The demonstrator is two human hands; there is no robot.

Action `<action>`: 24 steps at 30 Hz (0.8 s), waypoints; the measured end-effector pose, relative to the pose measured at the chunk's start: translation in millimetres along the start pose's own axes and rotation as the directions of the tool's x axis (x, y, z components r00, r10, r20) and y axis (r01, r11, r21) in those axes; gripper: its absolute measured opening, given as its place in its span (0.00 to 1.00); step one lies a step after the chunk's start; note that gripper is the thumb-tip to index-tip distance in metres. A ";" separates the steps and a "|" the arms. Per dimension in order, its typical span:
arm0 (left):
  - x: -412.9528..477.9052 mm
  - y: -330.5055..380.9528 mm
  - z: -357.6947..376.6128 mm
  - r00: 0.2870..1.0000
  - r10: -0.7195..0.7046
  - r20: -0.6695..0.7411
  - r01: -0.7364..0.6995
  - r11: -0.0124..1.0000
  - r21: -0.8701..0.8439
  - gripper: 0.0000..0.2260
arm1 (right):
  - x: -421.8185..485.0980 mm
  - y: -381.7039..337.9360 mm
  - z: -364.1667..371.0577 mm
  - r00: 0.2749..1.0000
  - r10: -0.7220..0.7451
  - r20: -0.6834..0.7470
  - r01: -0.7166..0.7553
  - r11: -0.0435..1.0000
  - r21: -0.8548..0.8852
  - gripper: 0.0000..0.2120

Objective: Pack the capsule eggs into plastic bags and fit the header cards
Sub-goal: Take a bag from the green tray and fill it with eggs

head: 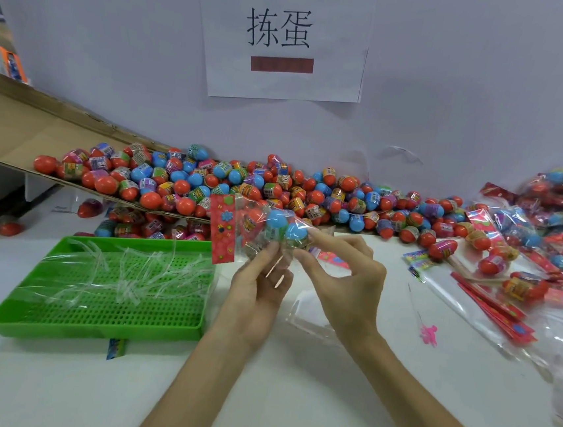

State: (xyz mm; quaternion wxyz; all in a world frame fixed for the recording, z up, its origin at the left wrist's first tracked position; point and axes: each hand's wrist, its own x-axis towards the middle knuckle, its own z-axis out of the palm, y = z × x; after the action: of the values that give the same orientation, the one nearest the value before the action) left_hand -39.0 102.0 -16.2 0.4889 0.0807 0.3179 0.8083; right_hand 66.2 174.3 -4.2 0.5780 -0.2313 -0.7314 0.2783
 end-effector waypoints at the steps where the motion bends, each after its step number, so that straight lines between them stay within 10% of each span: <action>1: -0.5 -0.9 0.6 1.000 -0.001 0.006 0.001 1.000 0.006 0.05 | 0.0 -0.8 -0.4 1.000 0.011 -0.008 -0.010 1.000 0.027 0.17; 24: -0.4 0.7 -2.7 0.999 0.010 0.031 -0.008 0.999 -0.039 0.08 | 0.9 10.7 4.2 0.954 0.087 0.286 -0.083 0.996 -0.027 0.11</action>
State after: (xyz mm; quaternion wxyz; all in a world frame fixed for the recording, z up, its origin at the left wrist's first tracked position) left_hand -40.6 100.2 -17.8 0.4917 0.0853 0.2942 0.8151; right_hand 62.1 182.2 -11.5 0.4515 -0.2241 -0.7990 0.3280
